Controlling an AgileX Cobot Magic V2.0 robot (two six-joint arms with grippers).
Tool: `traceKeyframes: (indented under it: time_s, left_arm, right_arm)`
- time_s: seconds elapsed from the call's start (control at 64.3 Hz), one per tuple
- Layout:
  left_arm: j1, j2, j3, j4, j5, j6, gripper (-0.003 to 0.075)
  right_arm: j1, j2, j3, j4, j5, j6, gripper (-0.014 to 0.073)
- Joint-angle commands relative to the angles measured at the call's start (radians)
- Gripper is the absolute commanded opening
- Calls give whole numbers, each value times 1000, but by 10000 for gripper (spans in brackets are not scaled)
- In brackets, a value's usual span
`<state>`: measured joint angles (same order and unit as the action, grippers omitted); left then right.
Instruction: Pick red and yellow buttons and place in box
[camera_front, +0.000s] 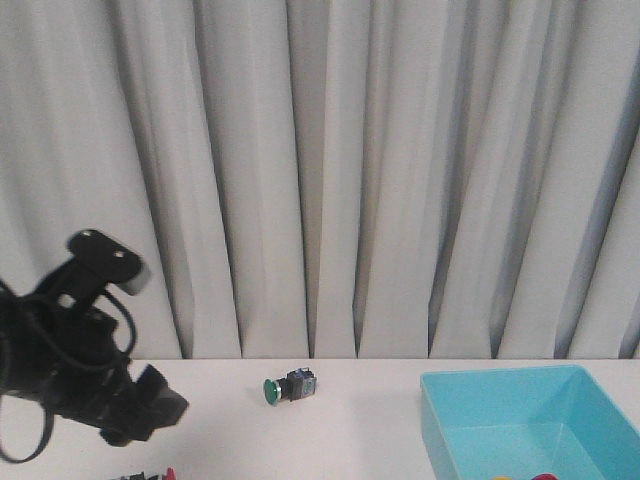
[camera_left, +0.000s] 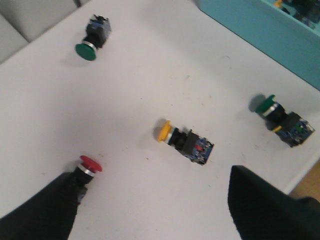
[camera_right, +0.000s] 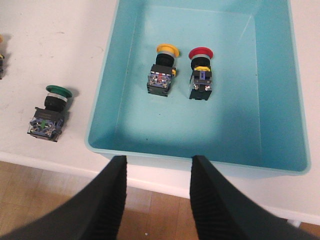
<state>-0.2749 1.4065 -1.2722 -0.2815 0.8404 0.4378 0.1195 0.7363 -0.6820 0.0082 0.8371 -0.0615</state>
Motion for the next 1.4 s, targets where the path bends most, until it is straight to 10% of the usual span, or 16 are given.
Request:
traceKeyframes:
  time_s: [0.0, 0.498, 0.513, 0.902, 1.384]
  left_arm:
    - [-1, -107, 39, 69, -111, -106, 586]
    - [177, -564, 579, 145, -369, -257, 586]
    - [177, -686, 701, 145, -426, -282, -8]
    - [178, -753, 733, 194, -444, -279, -7]
    - [220, -1384, 1284, 230, -747, -317, -7]
  right_arm:
    - [0, -7, -25, -8, -58, -13, 293]
    - [0, -7, -25, -8, -59, -12, 293]
    - [0, -7, -25, 1, -51, -12, -6]
    - [0, -7, -25, 1, -50, -12, -6]
    - [0, -7, -25, 1, -46, -12, -6]
